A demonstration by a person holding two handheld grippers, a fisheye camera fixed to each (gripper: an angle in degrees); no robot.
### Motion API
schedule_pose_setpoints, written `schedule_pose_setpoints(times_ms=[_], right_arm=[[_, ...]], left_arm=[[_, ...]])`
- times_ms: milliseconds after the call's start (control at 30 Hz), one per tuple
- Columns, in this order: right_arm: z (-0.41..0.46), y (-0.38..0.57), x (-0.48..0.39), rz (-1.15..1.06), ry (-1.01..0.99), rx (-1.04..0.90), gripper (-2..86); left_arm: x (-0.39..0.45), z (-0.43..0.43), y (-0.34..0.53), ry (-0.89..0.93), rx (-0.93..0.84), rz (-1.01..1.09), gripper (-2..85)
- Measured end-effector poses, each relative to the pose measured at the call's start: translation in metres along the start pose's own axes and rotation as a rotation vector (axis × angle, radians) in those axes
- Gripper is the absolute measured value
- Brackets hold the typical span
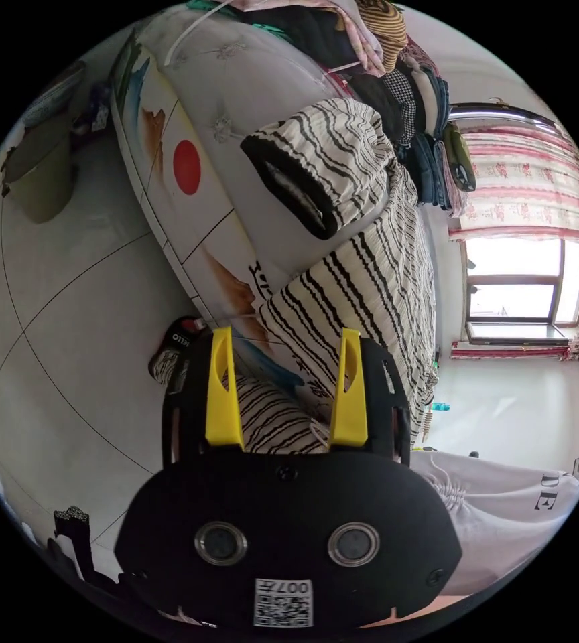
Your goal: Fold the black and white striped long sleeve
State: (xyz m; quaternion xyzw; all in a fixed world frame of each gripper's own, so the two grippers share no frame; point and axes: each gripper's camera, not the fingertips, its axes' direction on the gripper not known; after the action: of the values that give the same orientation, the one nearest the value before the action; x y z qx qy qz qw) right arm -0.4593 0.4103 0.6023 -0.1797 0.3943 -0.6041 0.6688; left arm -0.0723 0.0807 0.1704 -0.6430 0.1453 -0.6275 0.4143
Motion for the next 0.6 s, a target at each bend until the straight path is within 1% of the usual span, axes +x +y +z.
schedule_pose_setpoints(times_ms=[67, 167, 300, 400, 467, 500, 567, 600], right_arm=[[-0.008, 0.001, 0.011, 0.014, -0.020, 0.013, 0.1], [-0.039, 0.012, 0.030, 0.055, -0.048, 0.098, -0.1], [-0.093, 0.047, 0.064, 0.168, -0.167, 0.311, -0.2], [-0.108, 0.076, 0.082, 0.229, -0.261, 0.402, -0.2], [-0.115, 0.096, 0.089, 0.243, -0.324, 0.476, -0.2], [-0.111, 0.107, 0.091, 0.236, -0.334, 0.475, -0.3], [-0.072, 0.112, 0.089, 0.235, -0.229, 0.274, -0.3], [-0.036, 0.115, 0.087, 0.244, -0.191, 0.124, -0.3]], left_arm=[[0.005, -0.001, -0.008, 0.009, -0.002, 0.032, 20.9], [0.008, -0.006, -0.014, 0.030, -0.010, 0.064, 21.3], [0.006, -0.017, -0.006, 0.057, -0.006, 0.059, 20.3], [0.019, -0.025, 0.002, 0.102, -0.010, 0.104, 15.9], [0.030, -0.033, 0.008, 0.174, -0.024, 0.133, 8.8], [0.033, -0.035, 0.009, 0.196, -0.026, 0.139, 6.7], [0.046, -0.042, 0.015, 0.244, -0.021, 0.147, 0.4], [0.049, -0.044, 0.017, 0.241, -0.019, 0.147, 0.1]])
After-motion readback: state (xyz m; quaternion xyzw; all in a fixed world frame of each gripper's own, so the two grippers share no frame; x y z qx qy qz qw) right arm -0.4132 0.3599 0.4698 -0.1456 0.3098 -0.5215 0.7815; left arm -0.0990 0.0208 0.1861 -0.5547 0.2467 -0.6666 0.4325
